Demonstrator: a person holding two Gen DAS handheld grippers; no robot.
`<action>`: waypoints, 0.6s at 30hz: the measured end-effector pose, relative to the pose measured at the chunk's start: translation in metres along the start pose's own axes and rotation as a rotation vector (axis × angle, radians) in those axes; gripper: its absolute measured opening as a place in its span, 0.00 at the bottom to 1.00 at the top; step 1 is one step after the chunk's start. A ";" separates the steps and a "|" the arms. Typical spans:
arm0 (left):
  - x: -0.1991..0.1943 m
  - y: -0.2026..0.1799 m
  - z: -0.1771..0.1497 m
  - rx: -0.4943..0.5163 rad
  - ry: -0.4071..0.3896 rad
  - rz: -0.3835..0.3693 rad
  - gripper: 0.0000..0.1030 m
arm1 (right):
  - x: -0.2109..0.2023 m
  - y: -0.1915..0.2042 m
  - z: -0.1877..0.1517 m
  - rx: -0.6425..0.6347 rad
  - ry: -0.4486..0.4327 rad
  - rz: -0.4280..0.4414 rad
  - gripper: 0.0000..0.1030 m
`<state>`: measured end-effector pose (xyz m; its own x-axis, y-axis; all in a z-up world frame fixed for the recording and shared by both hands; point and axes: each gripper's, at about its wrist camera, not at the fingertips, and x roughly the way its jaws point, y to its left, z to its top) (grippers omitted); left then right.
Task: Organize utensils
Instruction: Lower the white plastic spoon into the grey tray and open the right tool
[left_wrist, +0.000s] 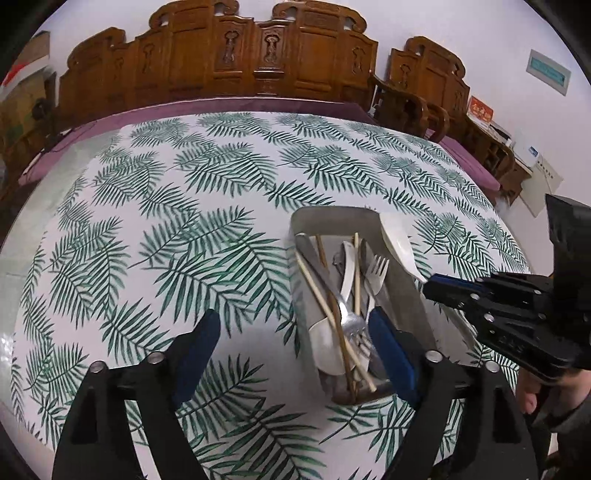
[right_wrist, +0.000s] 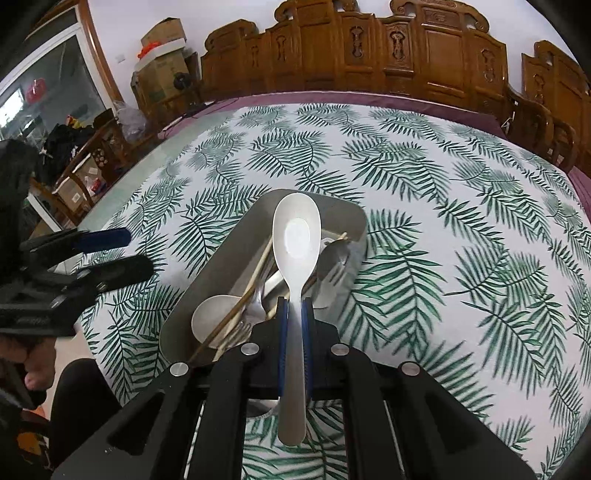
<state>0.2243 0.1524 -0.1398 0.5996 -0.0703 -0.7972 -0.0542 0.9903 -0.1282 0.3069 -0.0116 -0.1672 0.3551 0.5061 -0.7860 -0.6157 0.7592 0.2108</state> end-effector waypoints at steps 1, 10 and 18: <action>-0.001 0.003 -0.002 -0.004 0.002 0.001 0.79 | 0.004 0.002 0.001 0.003 0.005 0.002 0.09; -0.006 0.015 -0.010 -0.010 0.006 0.028 0.79 | 0.035 0.005 0.017 0.050 0.041 0.015 0.09; -0.009 0.022 -0.013 -0.013 0.009 0.045 0.79 | 0.068 0.003 0.025 0.064 0.088 -0.022 0.09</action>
<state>0.2074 0.1730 -0.1427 0.5894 -0.0269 -0.8074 -0.0915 0.9908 -0.0998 0.3468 0.0358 -0.2051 0.3032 0.4533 -0.8382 -0.5615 0.7957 0.2272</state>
